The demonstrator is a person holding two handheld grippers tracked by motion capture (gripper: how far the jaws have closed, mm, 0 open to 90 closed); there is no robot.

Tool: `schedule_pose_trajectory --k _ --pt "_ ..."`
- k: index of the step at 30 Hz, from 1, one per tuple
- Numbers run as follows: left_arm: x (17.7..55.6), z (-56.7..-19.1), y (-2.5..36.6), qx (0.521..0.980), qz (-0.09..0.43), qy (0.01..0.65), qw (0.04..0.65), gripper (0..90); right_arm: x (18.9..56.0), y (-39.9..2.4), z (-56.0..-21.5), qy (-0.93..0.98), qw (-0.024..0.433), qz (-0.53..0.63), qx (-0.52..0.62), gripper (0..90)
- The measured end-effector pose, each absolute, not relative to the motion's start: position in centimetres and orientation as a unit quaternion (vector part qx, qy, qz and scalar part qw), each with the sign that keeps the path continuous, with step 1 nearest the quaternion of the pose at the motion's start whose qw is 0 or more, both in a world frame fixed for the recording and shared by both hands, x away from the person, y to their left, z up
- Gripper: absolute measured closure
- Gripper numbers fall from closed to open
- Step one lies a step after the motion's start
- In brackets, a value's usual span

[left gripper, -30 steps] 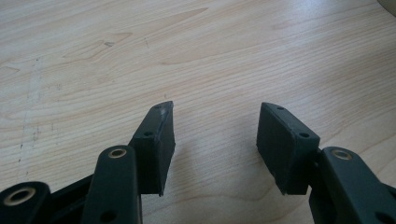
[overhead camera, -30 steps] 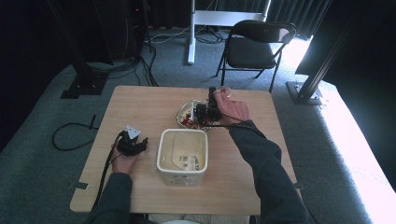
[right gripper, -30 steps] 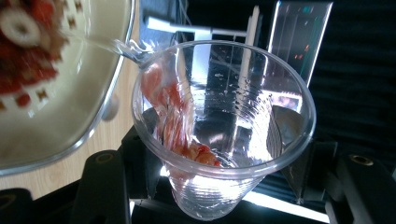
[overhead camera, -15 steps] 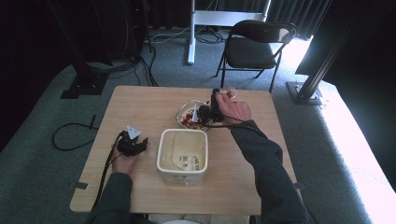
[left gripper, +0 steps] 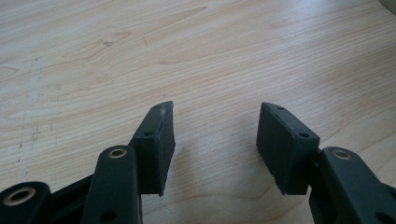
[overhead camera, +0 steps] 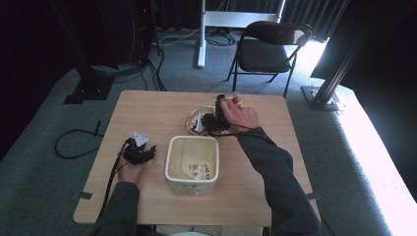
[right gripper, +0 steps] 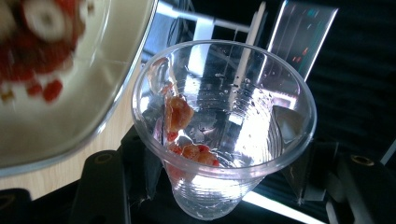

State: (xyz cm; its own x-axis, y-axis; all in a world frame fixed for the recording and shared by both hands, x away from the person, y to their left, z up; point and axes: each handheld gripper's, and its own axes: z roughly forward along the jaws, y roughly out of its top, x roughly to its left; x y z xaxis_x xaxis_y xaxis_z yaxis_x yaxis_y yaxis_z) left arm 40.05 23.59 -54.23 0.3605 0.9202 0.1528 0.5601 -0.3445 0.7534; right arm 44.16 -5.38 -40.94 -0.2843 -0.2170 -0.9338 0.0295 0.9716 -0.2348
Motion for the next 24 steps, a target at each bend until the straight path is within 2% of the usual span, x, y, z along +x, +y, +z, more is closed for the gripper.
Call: schedule_pose_trajectory --k 24 --pt "40.1 -54.2 23.6 0.766 0.292 0.484 0.307 47.5 44.5 -5.4 -40.5 0.796 0.587 -0.126 -0.070 37.4"
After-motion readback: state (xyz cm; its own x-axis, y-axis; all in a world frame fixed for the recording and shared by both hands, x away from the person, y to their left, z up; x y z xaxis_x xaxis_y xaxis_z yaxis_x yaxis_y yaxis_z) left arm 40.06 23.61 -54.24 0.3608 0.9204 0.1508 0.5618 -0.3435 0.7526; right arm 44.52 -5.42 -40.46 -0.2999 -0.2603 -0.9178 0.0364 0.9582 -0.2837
